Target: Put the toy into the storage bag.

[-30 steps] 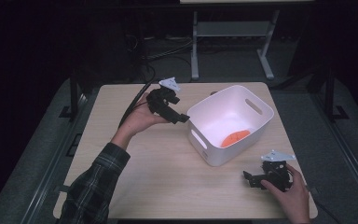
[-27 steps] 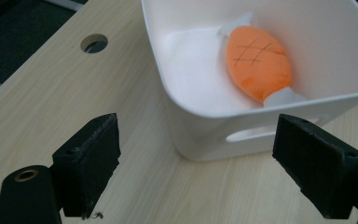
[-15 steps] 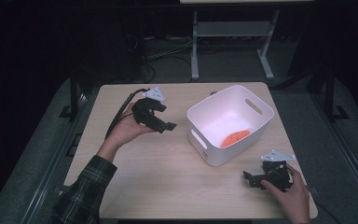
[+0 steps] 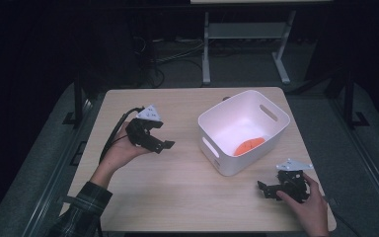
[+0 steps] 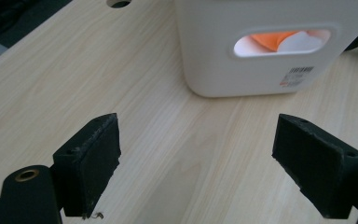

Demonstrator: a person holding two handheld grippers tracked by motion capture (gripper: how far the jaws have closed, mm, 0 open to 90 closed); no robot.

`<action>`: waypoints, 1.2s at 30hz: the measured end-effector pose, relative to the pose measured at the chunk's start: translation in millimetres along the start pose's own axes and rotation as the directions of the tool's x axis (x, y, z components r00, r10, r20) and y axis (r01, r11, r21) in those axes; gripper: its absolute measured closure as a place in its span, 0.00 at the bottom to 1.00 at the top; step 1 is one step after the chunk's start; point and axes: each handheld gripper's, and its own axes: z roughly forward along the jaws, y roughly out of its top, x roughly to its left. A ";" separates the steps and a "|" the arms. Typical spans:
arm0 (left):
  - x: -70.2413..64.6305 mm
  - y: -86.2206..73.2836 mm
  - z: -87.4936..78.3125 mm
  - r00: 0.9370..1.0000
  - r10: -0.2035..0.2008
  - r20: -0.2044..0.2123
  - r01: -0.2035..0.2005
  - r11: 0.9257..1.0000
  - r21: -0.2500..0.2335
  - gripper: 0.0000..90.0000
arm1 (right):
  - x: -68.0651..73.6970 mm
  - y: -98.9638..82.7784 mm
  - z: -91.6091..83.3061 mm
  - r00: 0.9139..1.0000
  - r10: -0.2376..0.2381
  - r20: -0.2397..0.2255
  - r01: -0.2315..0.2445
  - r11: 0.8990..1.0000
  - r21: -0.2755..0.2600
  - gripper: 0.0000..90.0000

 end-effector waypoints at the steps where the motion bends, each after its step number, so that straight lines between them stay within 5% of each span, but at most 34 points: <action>1: -1.3 -5.7 -2.2 1.000 -0.004 -0.006 0.004 1.000 0.006 0.16 | 0.0 0.0 0.0 1.000 0.000 0.000 0.000 1.000 0.000 0.00; 21: -21.4 -73.7 -5.8 0.995 -0.040 -0.089 0.041 0.999 0.017 0.16 | 0.0 0.0 0.0 1.000 -0.001 0.000 0.001 1.000 0.000 0.00; 36: -37.5 -128.0 -13.1 0.981 -0.081 -0.176 0.076 0.996 -0.038 0.16 | 0.0 0.0 0.0 1.000 0.000 0.000 0.000 1.000 0.000 0.00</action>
